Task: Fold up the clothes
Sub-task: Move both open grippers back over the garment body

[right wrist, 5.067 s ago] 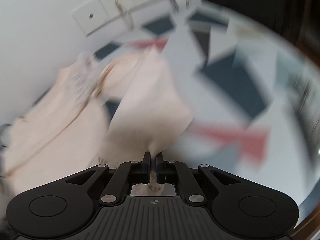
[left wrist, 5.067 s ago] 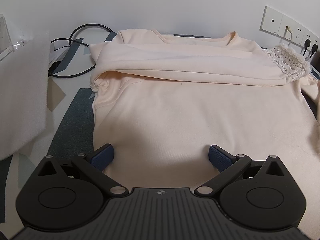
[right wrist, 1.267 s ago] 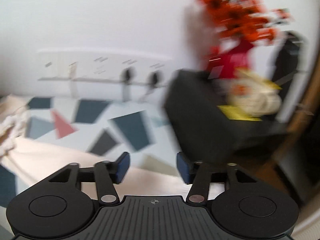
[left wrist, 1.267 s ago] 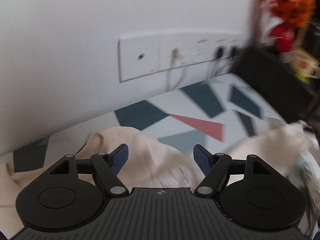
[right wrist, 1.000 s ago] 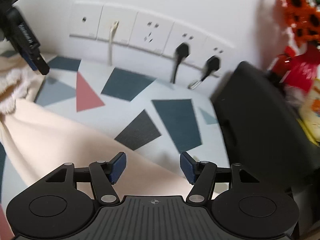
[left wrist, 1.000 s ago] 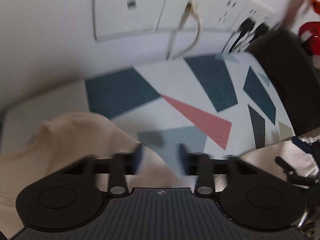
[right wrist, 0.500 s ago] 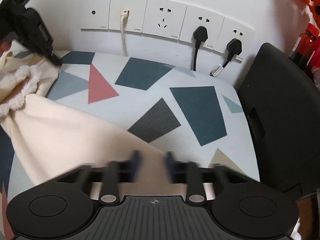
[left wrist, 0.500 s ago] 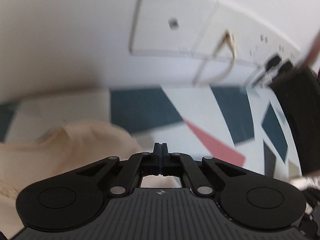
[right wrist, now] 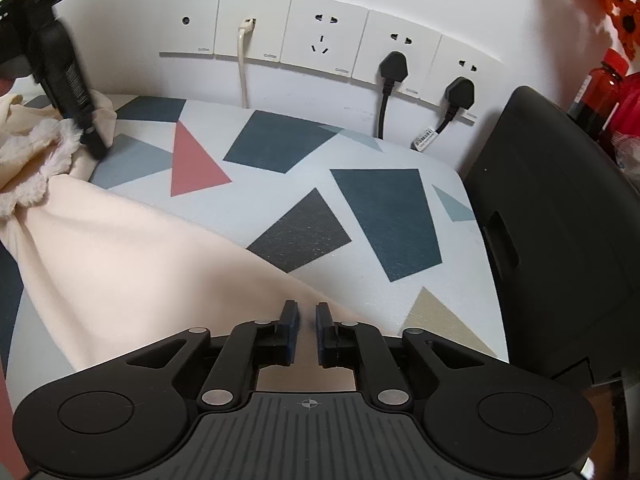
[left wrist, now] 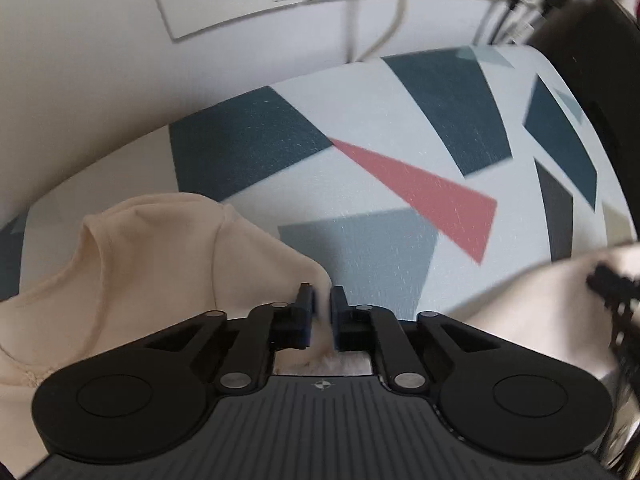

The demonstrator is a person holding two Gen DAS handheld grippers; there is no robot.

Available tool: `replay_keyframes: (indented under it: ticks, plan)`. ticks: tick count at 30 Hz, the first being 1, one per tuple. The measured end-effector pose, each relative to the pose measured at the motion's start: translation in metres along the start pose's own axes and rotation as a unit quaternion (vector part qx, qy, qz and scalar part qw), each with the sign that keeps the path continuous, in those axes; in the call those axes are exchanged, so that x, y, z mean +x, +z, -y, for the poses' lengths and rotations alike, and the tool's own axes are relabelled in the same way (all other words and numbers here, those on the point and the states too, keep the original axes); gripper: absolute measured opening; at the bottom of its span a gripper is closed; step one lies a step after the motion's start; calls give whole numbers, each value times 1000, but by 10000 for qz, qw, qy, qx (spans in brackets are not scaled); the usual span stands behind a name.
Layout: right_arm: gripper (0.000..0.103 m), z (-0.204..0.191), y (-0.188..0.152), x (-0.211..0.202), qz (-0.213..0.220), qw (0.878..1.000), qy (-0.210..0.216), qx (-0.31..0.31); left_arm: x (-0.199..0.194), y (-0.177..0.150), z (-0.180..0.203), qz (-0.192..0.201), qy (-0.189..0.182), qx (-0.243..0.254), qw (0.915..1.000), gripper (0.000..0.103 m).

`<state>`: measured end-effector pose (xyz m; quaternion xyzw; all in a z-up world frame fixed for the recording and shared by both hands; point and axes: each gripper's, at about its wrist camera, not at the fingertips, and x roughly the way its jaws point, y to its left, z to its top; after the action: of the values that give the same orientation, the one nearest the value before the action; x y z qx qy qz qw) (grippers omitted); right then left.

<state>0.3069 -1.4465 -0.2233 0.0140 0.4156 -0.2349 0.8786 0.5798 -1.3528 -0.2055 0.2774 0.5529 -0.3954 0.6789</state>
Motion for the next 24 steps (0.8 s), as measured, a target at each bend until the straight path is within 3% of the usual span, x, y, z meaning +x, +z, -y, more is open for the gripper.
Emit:
replay_keyframes:
  ticks: [1,3,5,9,13,14,16,17,20,22,24]
  plan:
    - [15,1,0,0,8,10000,-34,17,-1,-2,1,28,38,61,10000,6]
    - [34,3,-1,0,34,9999,-163,36,-4,-4,-2,102,-4,-105,9999,4]
    - [46,4,-3,-1,67,9994,-337,27,-12,-6,-10,330,-183,-456,9982,4]
    - [46,9,-7,-2,68,9995,-269,116,-35,-4,-34,933,-401,-1224,9873,3]
    - [46,11,-9,-5,-7,9998,-154,108,-42,8,-54,1408,-562,-1940,9692,3]
    - [43,11,-9,-6,-30,9999,-112,70,-43,10,-59,1514,-590,-2073,9647,3]
    - [14,11,-10,-8,-92,9999,68,-21,-39,12,-63,1581,-688,-2271,9585,4]
    - [3,9,-11,-8,-117,9998,-44,-164,-36,13,-63,1559,-723,-2310,9577,4]
    - [1,2,-15,-5,-110,9953,-735,-620,-24,15,-55,1393,-737,-2034,9663,16]
    - [0,5,-17,-1,-168,9920,-1134,-535,-29,12,-50,1471,-782,-1813,9692,46]
    - [0,14,-21,2,-250,9882,-1461,-375,-40,8,-46,1646,-833,-1553,9705,58]
